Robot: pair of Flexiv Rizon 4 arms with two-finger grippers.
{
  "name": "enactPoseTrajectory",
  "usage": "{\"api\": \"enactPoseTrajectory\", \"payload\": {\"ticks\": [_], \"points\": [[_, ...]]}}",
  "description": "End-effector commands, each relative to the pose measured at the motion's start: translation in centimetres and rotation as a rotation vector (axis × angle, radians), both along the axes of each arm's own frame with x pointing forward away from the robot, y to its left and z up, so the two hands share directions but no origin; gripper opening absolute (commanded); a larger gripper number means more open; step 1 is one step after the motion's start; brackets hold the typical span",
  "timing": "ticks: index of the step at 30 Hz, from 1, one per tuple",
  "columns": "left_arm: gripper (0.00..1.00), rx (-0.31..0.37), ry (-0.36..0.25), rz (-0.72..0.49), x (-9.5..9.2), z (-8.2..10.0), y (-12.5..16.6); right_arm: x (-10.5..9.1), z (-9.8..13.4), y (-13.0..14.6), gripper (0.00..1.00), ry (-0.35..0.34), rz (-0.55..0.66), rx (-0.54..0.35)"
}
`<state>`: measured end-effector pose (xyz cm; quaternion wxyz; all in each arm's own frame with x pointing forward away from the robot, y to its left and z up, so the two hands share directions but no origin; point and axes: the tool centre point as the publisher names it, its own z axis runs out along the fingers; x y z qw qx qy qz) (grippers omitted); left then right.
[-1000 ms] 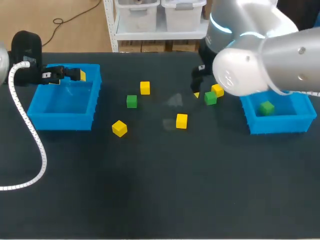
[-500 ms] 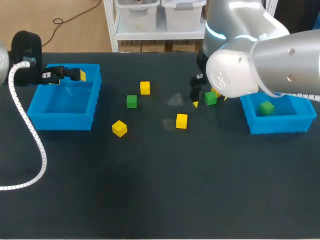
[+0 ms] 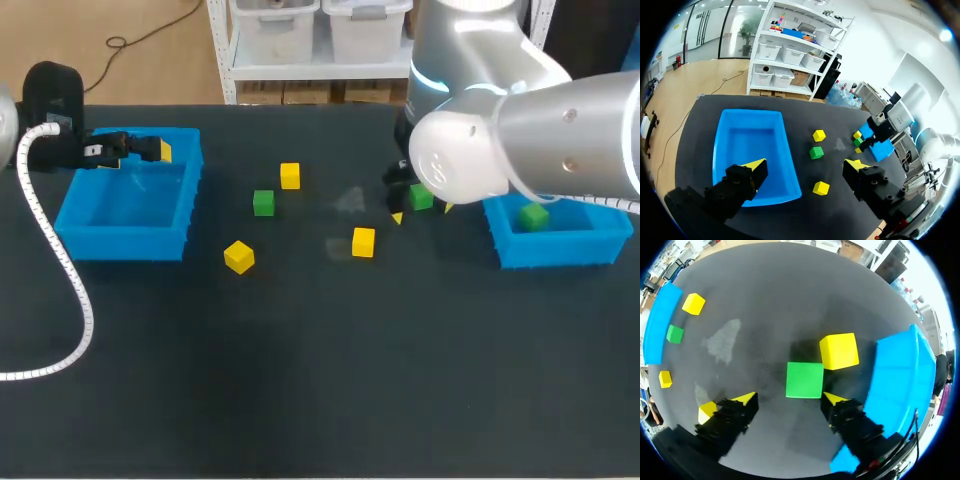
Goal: Put the green cubes in the right bin and the yellow cubes in the left bin.
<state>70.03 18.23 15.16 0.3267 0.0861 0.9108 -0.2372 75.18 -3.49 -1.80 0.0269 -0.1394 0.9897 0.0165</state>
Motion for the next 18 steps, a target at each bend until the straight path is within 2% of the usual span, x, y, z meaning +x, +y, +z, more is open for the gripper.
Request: {"api": "enactPoseTrajectory", "payload": {"ticks": [1,10,16,17,18], "points": [[1.00,-0.010,-0.007,-0.007,0.0,-0.2,0.2,0.3,-0.1,0.0,0.00,0.007,0.002,0.000],[1.00,-0.010,-0.007,-0.007,0.0,-0.2,0.2,0.4,-0.1,0.2,0.00,0.001,0.015,-0.002],[1.00,-0.010,-0.007,-0.007,0.0,-0.2,0.2,0.7,1.2,0.6,0.00,-0.026,0.035,-0.011],[1.00,-0.010,-0.007,-0.007,0.0,-0.2,0.2,0.8,1.3,0.6,0.07,-0.027,0.035,-0.012],[1.00,-0.010,-0.007,-0.007,0.0,-0.2,0.2,0.8,1.4,0.6,0.38,-0.029,0.036,-0.014]]}}
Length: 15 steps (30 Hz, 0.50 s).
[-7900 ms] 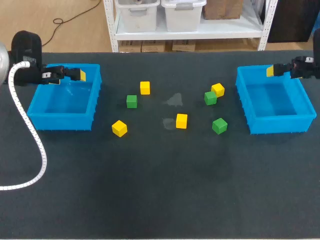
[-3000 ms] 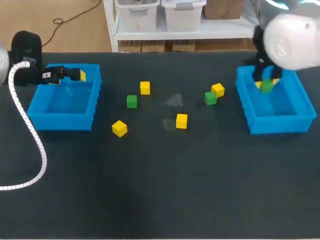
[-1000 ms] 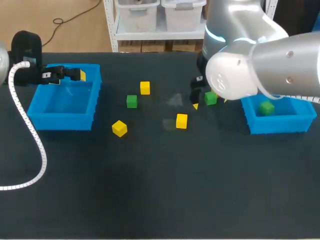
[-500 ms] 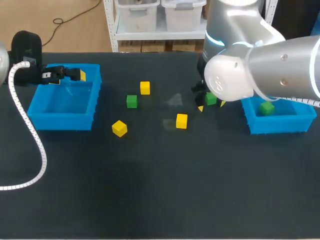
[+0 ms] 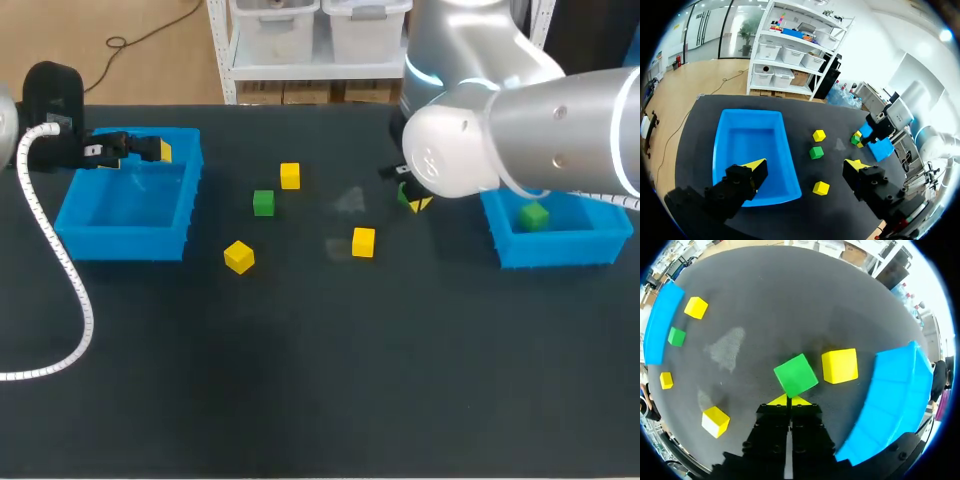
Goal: Put the green cubes in the right bin and the yellow cubes in the left bin.
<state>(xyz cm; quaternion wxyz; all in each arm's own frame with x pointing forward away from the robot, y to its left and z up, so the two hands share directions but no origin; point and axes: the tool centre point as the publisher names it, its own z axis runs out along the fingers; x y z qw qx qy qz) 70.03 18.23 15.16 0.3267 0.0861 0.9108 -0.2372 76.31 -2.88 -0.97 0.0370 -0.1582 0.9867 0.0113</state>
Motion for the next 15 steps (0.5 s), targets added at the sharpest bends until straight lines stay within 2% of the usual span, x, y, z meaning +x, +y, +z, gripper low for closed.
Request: {"api": "enactPoseTrajectory", "payload": {"ticks": [1,15], "points": [[1.00,-0.010,-0.007,-0.007,0.0,-0.2,0.2,-0.3,0.7,0.1,1.00,-0.010,-0.003,-0.006],[1.00,-0.010,-0.007,-0.007,0.0,-0.2,0.2,1.4,1.7,-0.6,1.00,-0.022,0.087,-0.002]]}}
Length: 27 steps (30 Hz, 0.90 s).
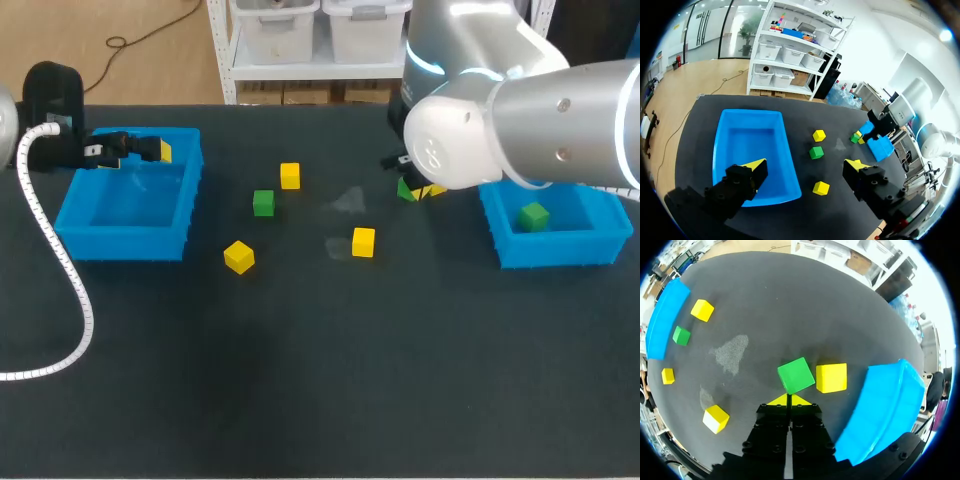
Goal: Put the green cubes in the right bin and the yellow cubes in the left bin.
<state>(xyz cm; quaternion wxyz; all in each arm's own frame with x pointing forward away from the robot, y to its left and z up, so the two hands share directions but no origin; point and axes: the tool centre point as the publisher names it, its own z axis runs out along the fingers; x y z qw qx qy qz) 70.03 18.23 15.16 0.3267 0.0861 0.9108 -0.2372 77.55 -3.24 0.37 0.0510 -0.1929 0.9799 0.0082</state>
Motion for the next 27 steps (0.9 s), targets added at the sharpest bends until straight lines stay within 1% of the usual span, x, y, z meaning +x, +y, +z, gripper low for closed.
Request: {"api": "enactPoseTrajectory", "payload": {"ticks": [1,8,11,15,20,23,27], "points": [[1.00,-0.010,-0.007,-0.007,0.0,-0.2,0.2,0.2,0.4,-0.2,1.00,0.010,0.027,-0.002],[1.00,-0.010,-0.007,-0.007,0.0,-0.2,0.2,0.6,0.7,-0.7,1.00,0.010,0.027,0.018],[1.00,-0.010,-0.007,-0.007,0.0,-0.2,0.2,0.6,1.4,-0.5,1.00,-0.002,0.032,0.026],[1.00,-0.010,-0.007,-0.007,0.0,-0.2,0.2,0.7,2.8,0.2,1.00,-0.035,0.046,0.036],[1.00,-0.010,-0.007,-0.007,0.0,-0.2,0.2,0.6,4.0,1.0,1.00,-0.056,0.059,0.030],[1.00,-0.010,-0.007,-0.007,0.0,-0.2,0.2,0.6,3.6,1.2,1.00,-0.049,0.064,0.022],[1.00,-0.010,-0.007,-0.007,0.0,-0.2,0.2,0.3,2.3,1.1,1.00,-0.007,0.063,0.019]]}}
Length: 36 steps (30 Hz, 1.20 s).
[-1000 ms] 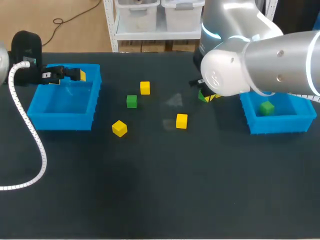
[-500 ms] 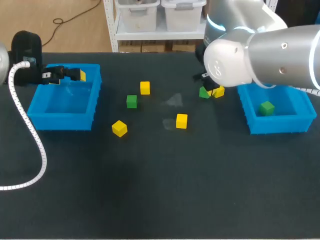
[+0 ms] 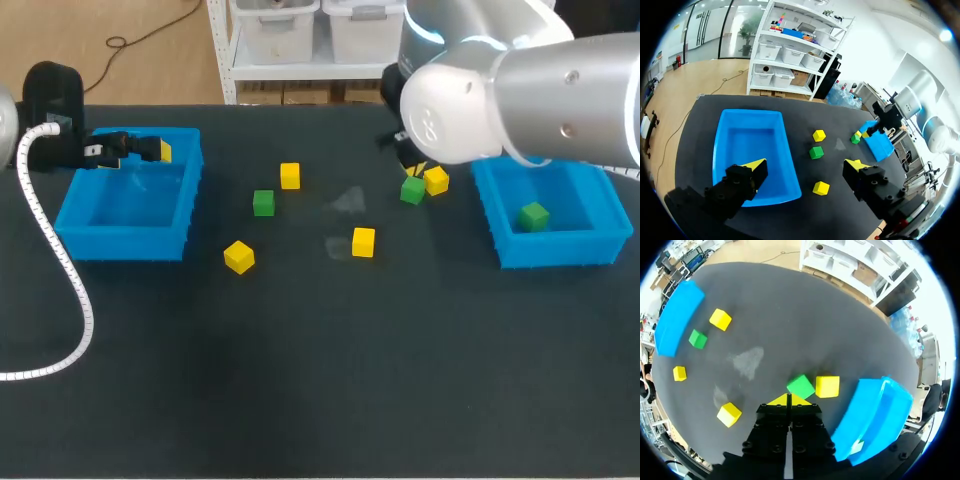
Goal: Put the green cubes in the right bin and the yellow cubes in the left bin.
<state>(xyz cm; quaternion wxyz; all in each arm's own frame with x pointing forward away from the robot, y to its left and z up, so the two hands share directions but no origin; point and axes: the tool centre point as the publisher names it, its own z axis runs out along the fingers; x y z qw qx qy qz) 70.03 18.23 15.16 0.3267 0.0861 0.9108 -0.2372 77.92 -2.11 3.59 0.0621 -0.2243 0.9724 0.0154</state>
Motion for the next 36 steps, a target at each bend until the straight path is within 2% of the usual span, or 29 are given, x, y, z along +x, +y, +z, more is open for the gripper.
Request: {"api": "enactPoseTrajectory", "payload": {"ticks": [1,2,3,4,8,9,10,11,15,23,31,36], "points": [[1.00,-0.010,-0.007,-0.007,0.0,-0.2,0.2,-0.2,-1.2,0.0,1.00,0.020,-0.004,0.002],[1.00,-0.010,-0.007,-0.007,0.0,-0.2,0.2,-0.3,-1.4,0.0,1.00,0.026,-0.012,0.010],[1.00,-0.010,-0.007,-0.007,0.0,-0.2,0.2,-0.3,-1.5,-0.1,0.17,0.024,-0.028,0.017],[1.00,-0.010,-0.007,-0.007,0.0,-0.2,0.2,-0.4,-1.5,-0.1,0.00,0.023,-0.027,0.024],[1.00,-0.010,-0.007,-0.007,0.0,-0.2,0.2,-0.4,-1.6,-0.2,0.00,0.027,-0.025,0.025],[1.00,-0.010,-0.007,-0.007,0.0,-0.2,0.2,-0.4,-1.6,-0.2,0.16,0.026,-0.029,0.020],[1.00,-0.010,-0.007,-0.007,0.0,-0.2,0.2,-0.3,-1.6,-0.1,0.92,0.027,-0.030,0.019],[1.00,-0.010,-0.007,-0.007,0.0,-0.2,0.2,-0.3,-1.6,-0.1,1.00,0.028,-0.030,0.017],[1.00,-0.010,-0.007,-0.007,0.0,-0.2,0.2,-0.3,-2.0,0.1,1.00,0.048,-0.025,0.017],[1.00,-0.010,-0.007,-0.007,0.0,-0.2,0.2,-0.1,-1.6,-0.2,1.00,0.045,-0.007,0.025],[1.00,-0.010,-0.007,-0.007,0.0,-0.2,0.2,-0.6,-1.4,0.5,1.00,0.023,-0.137,-0.028],[1.00,-0.010,-0.007,-0.007,0.0,-0.2,0.2,-1.3,-2.1,0.9,1.00,0.024,-0.264,0.012]]}}
